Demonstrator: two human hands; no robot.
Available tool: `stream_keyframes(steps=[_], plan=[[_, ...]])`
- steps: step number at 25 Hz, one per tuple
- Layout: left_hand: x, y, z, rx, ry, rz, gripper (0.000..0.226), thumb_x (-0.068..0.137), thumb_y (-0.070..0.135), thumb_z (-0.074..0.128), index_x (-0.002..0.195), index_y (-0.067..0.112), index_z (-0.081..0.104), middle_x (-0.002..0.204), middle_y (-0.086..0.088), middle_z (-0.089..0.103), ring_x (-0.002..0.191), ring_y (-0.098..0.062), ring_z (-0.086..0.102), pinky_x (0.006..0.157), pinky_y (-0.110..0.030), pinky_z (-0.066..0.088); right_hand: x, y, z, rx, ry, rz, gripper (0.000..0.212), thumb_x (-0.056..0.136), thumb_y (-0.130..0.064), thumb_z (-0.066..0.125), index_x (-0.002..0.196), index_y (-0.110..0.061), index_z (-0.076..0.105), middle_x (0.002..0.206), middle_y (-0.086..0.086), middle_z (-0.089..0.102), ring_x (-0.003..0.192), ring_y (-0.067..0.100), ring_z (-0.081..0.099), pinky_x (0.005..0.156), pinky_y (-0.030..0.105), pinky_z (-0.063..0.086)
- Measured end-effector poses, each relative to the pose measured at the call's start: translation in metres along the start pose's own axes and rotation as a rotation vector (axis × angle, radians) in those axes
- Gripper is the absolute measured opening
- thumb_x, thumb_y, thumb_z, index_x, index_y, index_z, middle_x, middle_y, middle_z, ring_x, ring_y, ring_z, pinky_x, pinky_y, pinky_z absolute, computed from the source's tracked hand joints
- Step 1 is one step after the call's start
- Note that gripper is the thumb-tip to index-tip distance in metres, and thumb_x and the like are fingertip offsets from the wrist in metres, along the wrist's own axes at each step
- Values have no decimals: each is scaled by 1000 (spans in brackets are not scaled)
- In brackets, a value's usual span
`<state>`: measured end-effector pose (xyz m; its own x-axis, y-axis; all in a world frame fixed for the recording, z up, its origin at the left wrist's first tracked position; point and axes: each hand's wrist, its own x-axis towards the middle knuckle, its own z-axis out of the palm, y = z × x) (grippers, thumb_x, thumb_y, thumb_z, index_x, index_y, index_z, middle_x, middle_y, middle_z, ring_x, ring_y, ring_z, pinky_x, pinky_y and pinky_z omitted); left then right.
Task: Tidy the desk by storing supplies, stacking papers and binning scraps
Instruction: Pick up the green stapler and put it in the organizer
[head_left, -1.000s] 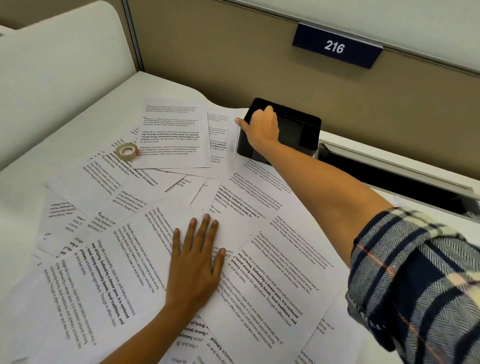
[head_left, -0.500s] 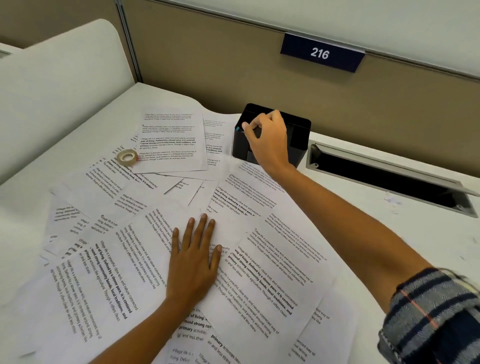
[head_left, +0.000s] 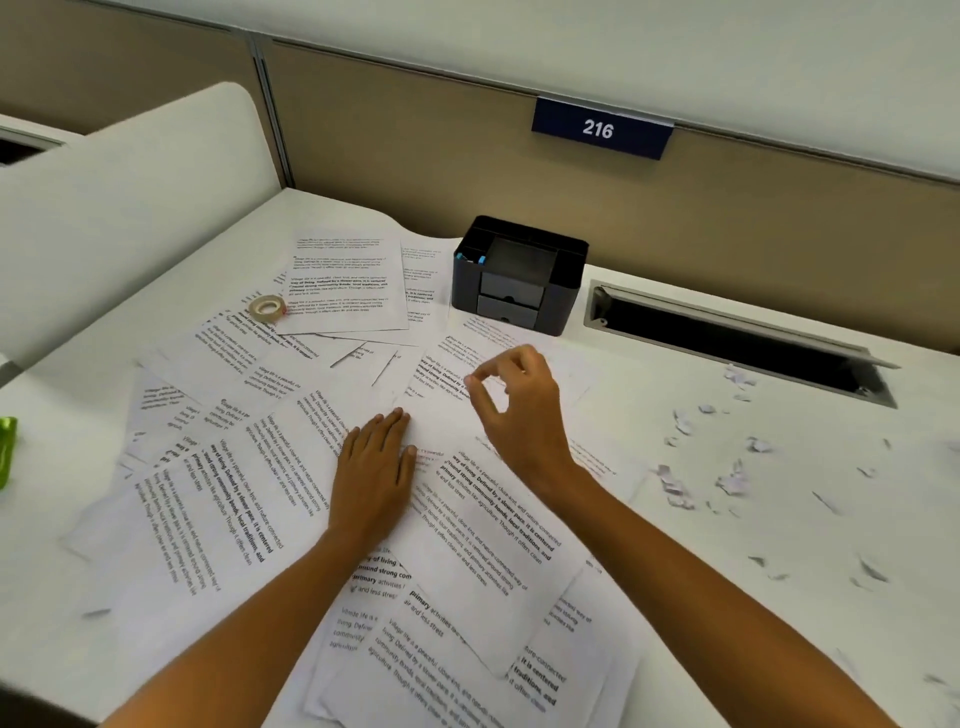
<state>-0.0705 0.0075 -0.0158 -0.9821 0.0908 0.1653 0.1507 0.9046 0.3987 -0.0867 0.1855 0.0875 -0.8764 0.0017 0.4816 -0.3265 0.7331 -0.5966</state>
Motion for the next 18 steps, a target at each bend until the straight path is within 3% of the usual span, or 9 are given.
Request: stream_keyframes(steps=[5, 8, 12, 16, 18], plan=[[-21, -20, -33, -68, 97, -9, 50, 96, 37, 26, 139, 16, 42, 146, -2, 41, 136, -20, 34, 115, -38, 20, -44, -16, 19, -1, -132, 45, 23, 89, -33, 58, 105, -17, 62, 111, -2, 56, 106, 9, 48, 81, 1, 31], [-35, -58, -62, -12, 182, -46, 46, 96, 32, 33, 137, 13, 45, 144, -5, 44, 135, -24, 35, 113, -43, 25, -57, -23, 41, -44, -241, 16, 39, 90, -39, 54, 124, -20, 54, 132, -2, 49, 124, 11, 41, 100, 19, 37], [-44, -137, -106, 111, 283, -168, 42, 91, 17, 54, 132, 5, 49, 143, -13, 43, 134, -33, 36, 112, -51, 24, -62, -45, 80, -98, -364, 32, 56, 93, -47, 45, 142, -22, 33, 153, -4, 26, 143, 12, 15, 111, 26, 17], [-45, -216, -146, 341, 333, -315, 41, 80, 5, 63, 121, 7, 58, 151, -15, 29, 138, -38, 26, 113, -53, 7, -62, -61, 123, -168, -475, 29, 67, 93, -55, 32, 149, -22, 13, 158, -5, 2, 145, 11, -6, 119, 32, 6], [-40, -246, -160, 387, 286, -443, 51, 81, 10, 64, 130, 9, 50, 155, -15, 17, 141, -39, 15, 111, -58, 4, -63, -64, 143, -253, -516, 34, 72, 91, -59, 24, 150, -21, 5, 158, -3, -6, 144, 13, -12, 119, 33, -1]])
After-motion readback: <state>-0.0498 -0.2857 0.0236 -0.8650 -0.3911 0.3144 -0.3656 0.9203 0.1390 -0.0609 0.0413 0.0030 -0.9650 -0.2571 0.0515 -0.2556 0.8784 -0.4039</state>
